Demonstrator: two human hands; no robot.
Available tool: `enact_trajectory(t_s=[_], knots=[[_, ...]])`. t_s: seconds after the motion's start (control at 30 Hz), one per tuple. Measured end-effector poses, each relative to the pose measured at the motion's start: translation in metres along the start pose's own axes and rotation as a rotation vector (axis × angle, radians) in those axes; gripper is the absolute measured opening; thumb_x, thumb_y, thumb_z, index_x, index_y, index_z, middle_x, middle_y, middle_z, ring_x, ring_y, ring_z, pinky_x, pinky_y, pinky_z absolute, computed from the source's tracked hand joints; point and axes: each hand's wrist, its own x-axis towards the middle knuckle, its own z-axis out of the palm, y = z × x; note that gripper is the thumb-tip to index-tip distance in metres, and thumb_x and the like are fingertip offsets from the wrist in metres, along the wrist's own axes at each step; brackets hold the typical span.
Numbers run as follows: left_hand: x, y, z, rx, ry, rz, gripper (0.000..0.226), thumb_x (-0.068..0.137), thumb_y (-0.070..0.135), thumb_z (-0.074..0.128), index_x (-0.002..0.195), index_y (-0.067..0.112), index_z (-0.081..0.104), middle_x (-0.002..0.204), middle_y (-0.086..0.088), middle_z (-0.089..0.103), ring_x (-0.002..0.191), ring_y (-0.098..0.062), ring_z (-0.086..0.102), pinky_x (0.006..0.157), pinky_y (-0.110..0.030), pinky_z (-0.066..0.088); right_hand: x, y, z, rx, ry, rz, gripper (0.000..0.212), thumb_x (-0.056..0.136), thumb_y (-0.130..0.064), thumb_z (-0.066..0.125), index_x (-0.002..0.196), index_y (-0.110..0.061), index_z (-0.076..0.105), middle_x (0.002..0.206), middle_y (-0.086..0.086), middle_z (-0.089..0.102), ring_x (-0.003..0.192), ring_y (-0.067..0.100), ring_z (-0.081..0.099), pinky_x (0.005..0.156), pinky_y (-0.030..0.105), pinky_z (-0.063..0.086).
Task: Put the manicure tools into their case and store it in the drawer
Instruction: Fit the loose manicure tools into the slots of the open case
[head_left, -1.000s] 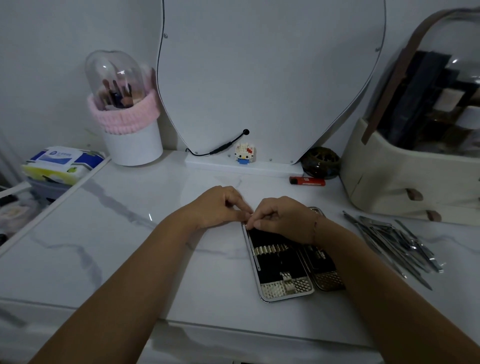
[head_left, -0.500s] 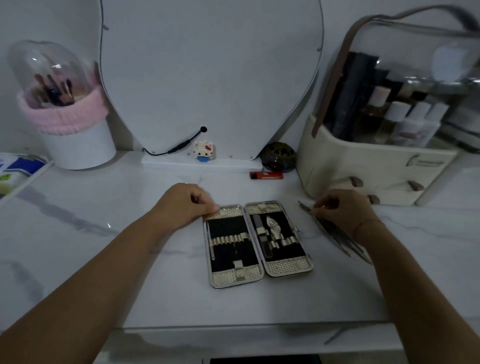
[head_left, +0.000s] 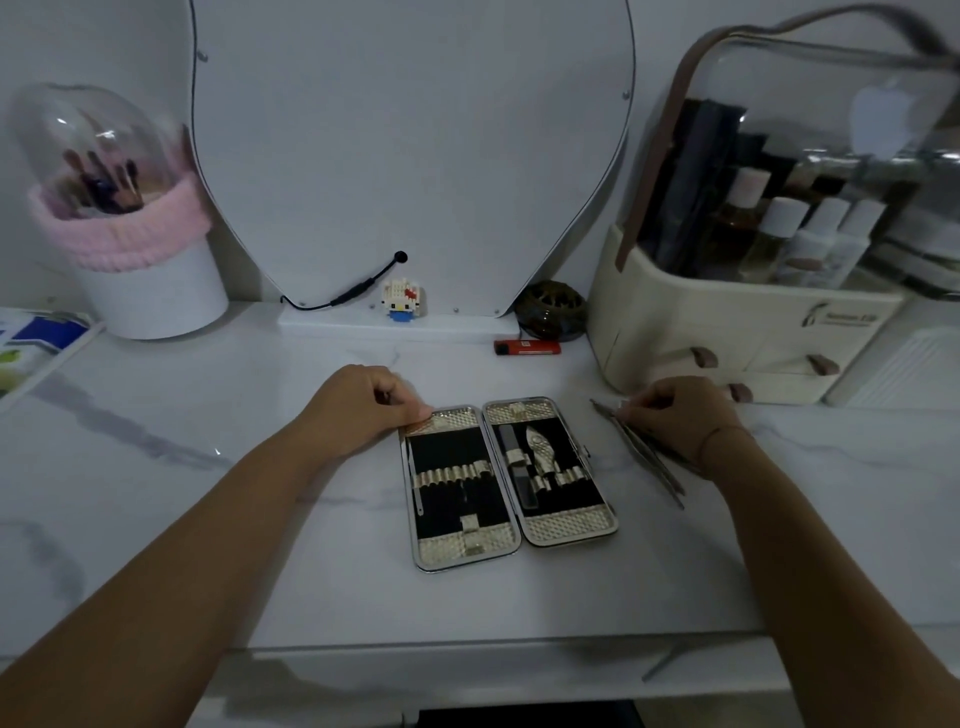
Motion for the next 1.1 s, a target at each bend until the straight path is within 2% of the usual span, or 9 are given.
enact_trajectory(t_s=[0.17,0.23,0.3,0.4,0.53,0.67,0.83,1.0,1.1], knots=[[0.0,0.001,0.0,-0.015,-0.021,-0.004,0.017,0.071,0.022,0.079,0.058,0.027,0.069,0.068,0.015,0.07,0.065,0.0,0.061,0.066,-0.019,0.045,0.004,-0.005,-0.013,0.015,0.02,0.011,0.017,0.08,-0.026,0.068,0.07,-0.012,0.066,0.067,-0.003,0.053,0.062,0.011,0.048,0.066,0.022,0.036],[0.0,0.0,-0.001,-0.023,-0.022,-0.002,0.016,0.071,0.021,0.079,0.059,0.025,0.07,0.069,0.014,0.071,0.065,-0.001,0.061,0.065,-0.017,0.046,0.009,-0.008,-0.017,0.123,0.054,-0.009,0.018,0.078,-0.022,0.07,0.063,-0.015,0.064,0.051,-0.006,0.056,0.049,0.008,0.049,0.063,0.026,0.039],[0.001,0.0,0.0,-0.032,-0.025,0.001,0.014,0.072,0.02,0.078,0.061,0.022,0.07,0.069,0.014,0.071,0.064,0.001,0.062,0.063,-0.014,0.045,0.013,-0.017,-0.017,0.307,0.045,-0.009,0.012,0.077,-0.02,0.071,0.066,-0.019,0.066,0.04,-0.007,0.058,0.037,0.001,0.048,0.052,0.022,0.044],[0.002,-0.002,0.0,-0.042,-0.03,0.007,0.013,0.072,0.017,0.078,0.063,0.023,0.071,0.068,0.014,0.071,0.065,0.001,0.063,0.067,-0.016,0.046,0.018,-0.04,-0.005,0.551,-0.064,-0.006,0.003,0.079,-0.015,0.069,0.081,-0.013,0.069,0.046,-0.007,0.064,0.039,0.0,0.052,0.046,0.011,0.047],[0.003,-0.005,-0.002,-0.04,-0.035,0.014,0.014,0.072,0.018,0.078,0.064,0.028,0.074,0.073,0.01,0.073,0.072,-0.008,0.066,0.077,-0.027,0.051,0.024,-0.073,0.028,0.709,-0.201,-0.005,0.008,0.081,-0.009,0.065,0.087,-0.005,0.068,0.053,-0.005,0.063,0.043,0.001,0.053,0.047,0.012,0.049],[0.004,-0.005,-0.001,-0.03,-0.034,0.023,0.015,0.072,0.019,0.078,0.064,0.029,0.073,0.073,0.009,0.073,0.073,-0.009,0.065,0.076,-0.027,0.05,0.032,-0.093,0.059,0.759,-0.251,-0.046,0.005,0.083,-0.004,0.063,0.079,-0.005,0.066,0.061,0.005,0.062,0.043,0.003,0.052,0.046,0.013,0.049],[0.004,-0.002,-0.001,-0.02,-0.043,0.043,0.019,0.074,0.018,0.077,0.063,0.032,0.07,0.068,0.019,0.07,0.066,0.002,0.062,0.067,-0.01,0.046,0.048,-0.102,0.079,0.772,-0.286,0.01,0.009,0.084,-0.002,0.061,0.075,-0.005,0.063,0.065,0.009,0.06,0.047,0.008,0.051,0.045,0.014,0.048],[0.004,-0.003,-0.002,-0.029,-0.039,0.053,0.015,0.074,0.017,0.077,0.066,0.029,0.072,0.068,0.014,0.071,0.066,0.002,0.062,0.068,-0.009,0.047,0.058,-0.103,0.088,0.737,-0.308,0.032,0.006,0.084,-0.002,0.061,0.086,0.003,0.064,0.069,0.01,0.06,0.054,0.011,0.052,0.049,0.016,0.051],[0.005,-0.005,-0.002,-0.024,-0.038,0.055,0.013,0.073,0.018,0.077,0.067,0.029,0.072,0.068,0.014,0.071,0.067,0.001,0.063,0.068,-0.01,0.047,0.056,-0.101,0.092,0.658,-0.345,-0.014,0.007,0.082,-0.001,0.063,0.088,0.002,0.065,0.064,0.007,0.061,0.049,0.008,0.053,0.048,0.015,0.048]])
